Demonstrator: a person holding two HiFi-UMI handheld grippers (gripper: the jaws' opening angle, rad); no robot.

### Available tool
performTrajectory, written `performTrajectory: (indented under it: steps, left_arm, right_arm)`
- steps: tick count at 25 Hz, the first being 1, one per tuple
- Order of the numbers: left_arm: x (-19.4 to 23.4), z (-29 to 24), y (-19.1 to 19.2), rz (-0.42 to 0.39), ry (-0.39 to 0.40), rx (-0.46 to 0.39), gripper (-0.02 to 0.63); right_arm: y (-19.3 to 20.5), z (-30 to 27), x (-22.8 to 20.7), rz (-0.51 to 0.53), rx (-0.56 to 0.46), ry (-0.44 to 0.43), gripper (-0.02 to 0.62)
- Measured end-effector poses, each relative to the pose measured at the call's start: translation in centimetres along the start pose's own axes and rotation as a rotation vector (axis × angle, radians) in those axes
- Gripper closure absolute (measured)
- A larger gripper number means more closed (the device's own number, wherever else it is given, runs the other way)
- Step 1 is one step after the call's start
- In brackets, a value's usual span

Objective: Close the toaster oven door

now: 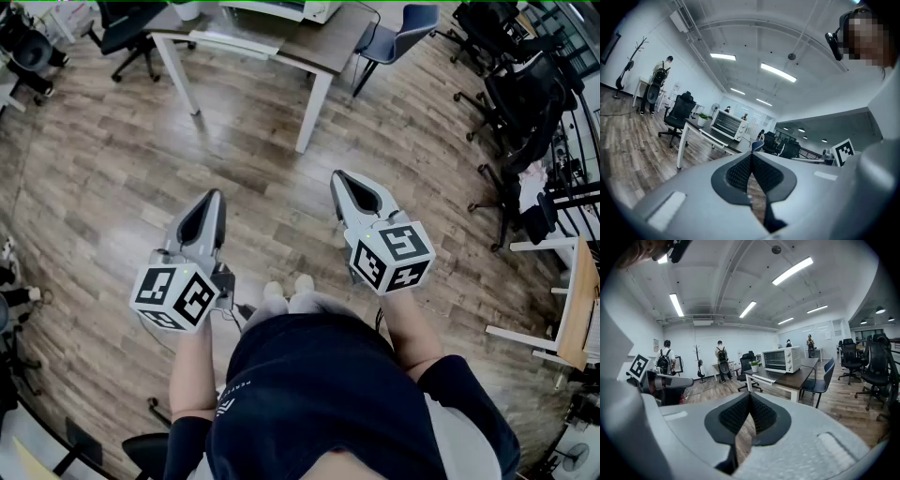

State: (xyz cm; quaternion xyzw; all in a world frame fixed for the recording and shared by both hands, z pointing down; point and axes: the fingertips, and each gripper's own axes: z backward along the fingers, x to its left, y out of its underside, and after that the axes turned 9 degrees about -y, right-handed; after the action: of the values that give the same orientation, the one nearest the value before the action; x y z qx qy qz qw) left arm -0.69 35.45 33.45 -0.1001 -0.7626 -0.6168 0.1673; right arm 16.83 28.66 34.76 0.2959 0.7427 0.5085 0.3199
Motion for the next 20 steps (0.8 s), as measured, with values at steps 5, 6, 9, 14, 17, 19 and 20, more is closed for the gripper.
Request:
performTrajectory:
  steps: [5, 6, 9, 14, 17, 19, 20]
  left_arm:
    - [0.5, 0.3, 0.6, 0.005, 0.013, 0.004, 0.591]
    - [0.5, 0.3, 1.0, 0.006, 0.017, 0.010, 0.591]
    - [0.7, 0.1, 1.7, 0.013, 0.036, 0.019, 0.592]
    - [1.4, 0.3, 1.5, 0.055, 0.050, 0.015, 0.592]
    - [1.8, 0.6, 1.7, 0.044, 0.058, 0.006, 0.592]
    - [2.0, 0.7, 1.9, 0.025, 0.061, 0.009, 0.591]
    - [2.2, 0.8, 2.1, 0.012, 0.060, 0.013, 0.591]
  right_arm:
    - [0.4, -0.3, 0.8, -0.013, 0.001, -0.011, 0.594]
    - [0.6, -0.3, 0.9, -0.017, 0.001, -0.007, 0.593]
    - [1.0, -0.4, 1.0, -0.015, 0.006, 0.012, 0.592]
    - [0.8, -1.2, 1.7, -0.013, 0.002, 0.011, 0.592]
    - [0.9, -1.6, 2.4, -0.026, -0.002, -0.013, 0.592]
    - [0.9, -1.9, 2.7, -0.032, -0.003, -0.024, 0.592]
    - [0.9, -2.0, 2.9, -0.032, -0.004, -0.029, 0.592]
